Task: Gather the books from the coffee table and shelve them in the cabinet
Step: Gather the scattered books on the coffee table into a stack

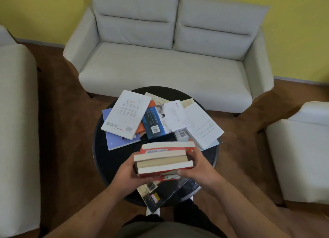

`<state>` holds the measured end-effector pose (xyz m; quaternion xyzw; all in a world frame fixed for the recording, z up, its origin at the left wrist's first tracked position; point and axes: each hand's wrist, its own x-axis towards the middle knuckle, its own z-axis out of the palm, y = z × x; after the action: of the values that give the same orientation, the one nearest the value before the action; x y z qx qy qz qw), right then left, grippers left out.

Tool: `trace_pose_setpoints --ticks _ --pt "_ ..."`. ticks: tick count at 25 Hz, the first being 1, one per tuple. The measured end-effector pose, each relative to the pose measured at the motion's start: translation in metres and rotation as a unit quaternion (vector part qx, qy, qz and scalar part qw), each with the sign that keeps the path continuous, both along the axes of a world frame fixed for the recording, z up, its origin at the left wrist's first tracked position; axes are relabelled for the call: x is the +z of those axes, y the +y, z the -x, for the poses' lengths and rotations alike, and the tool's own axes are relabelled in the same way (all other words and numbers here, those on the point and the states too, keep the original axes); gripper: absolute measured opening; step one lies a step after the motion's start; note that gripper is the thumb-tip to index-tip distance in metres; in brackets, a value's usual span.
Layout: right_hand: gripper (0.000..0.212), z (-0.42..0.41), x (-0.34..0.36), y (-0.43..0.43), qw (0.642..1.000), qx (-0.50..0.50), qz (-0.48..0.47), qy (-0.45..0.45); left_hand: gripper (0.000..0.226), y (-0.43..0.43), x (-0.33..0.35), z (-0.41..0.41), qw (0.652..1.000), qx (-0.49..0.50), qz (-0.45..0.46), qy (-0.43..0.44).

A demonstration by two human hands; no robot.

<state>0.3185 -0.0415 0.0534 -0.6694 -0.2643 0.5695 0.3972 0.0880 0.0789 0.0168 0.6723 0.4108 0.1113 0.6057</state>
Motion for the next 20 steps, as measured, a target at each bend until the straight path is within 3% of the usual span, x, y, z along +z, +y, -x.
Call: trace_pose_setpoints --ticks 3,6,11,16,18,20 --pt "0.067 0.002 0.007 0.001 0.998 0.064 0.01 -0.022 0.088 0.008 0.001 0.006 0.998 -0.053 -0.016 0.021" --pt "0.078 0.003 0.007 -0.002 0.993 0.111 0.002 -0.033 0.097 0.009 0.016 -0.001 0.999 -0.038 -0.023 0.007" --pt "0.095 0.013 -0.009 -0.009 0.997 0.069 -0.009 0.024 0.091 -0.011 0.005 -0.001 0.998 -0.033 -0.014 -0.048" --pt "0.074 0.019 -0.026 -0.017 0.996 0.058 -0.042 -0.057 0.072 -0.016 -0.007 0.008 0.997 -0.052 -0.053 -0.029" --pt "0.074 0.008 -0.031 -0.012 0.998 0.04 -0.03 -0.034 0.077 -0.004 -0.005 0.006 0.999 -0.033 -0.002 -0.003" --pt "0.077 -0.002 -0.028 -0.004 0.999 -0.004 -0.018 0.042 0.078 0.006 0.005 -0.008 0.994 -0.005 0.107 -0.013"
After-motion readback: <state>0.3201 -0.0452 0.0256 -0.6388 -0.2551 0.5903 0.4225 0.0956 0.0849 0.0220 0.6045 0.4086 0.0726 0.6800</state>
